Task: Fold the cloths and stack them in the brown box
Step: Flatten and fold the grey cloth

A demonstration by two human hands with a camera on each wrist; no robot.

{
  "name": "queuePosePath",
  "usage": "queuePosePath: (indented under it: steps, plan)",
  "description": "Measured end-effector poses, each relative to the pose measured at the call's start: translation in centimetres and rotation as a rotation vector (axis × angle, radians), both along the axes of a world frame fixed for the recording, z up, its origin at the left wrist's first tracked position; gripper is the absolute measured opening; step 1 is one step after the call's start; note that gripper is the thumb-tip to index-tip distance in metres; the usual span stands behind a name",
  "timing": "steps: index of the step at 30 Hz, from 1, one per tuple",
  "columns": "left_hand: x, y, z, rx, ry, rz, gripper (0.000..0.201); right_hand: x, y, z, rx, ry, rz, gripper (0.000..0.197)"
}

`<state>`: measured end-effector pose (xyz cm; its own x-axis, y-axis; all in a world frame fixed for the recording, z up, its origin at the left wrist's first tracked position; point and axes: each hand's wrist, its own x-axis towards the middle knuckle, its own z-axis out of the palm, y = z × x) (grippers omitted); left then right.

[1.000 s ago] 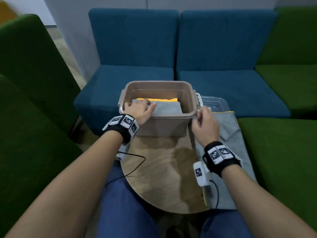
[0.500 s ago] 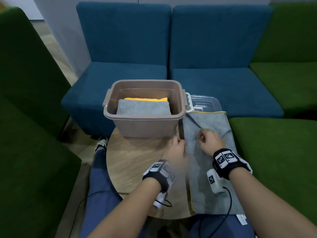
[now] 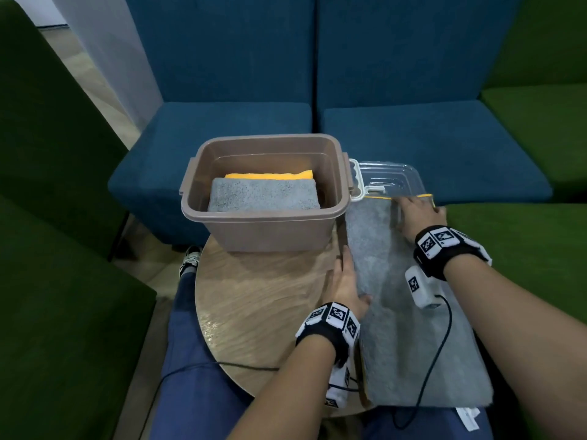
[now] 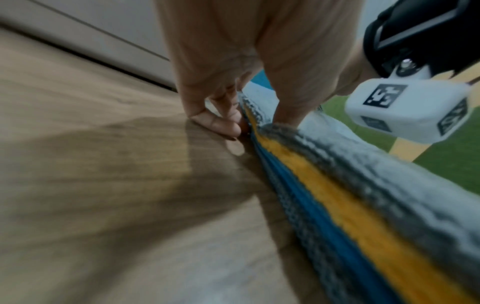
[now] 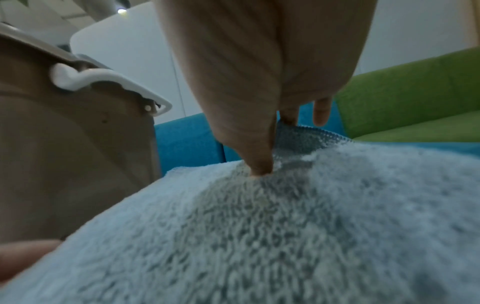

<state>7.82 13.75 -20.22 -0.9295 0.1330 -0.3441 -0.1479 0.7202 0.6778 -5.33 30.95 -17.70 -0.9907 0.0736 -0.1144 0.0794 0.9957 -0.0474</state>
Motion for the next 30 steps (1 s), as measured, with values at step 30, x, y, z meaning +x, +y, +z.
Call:
queuePosePath:
  steps: [30]
  plan:
    - [-0.3,-2.0,2.9,0.127,-0.024,0.058,0.031,3.7,-1.0,5.0,-0.134,0.023,-0.034,0.018]
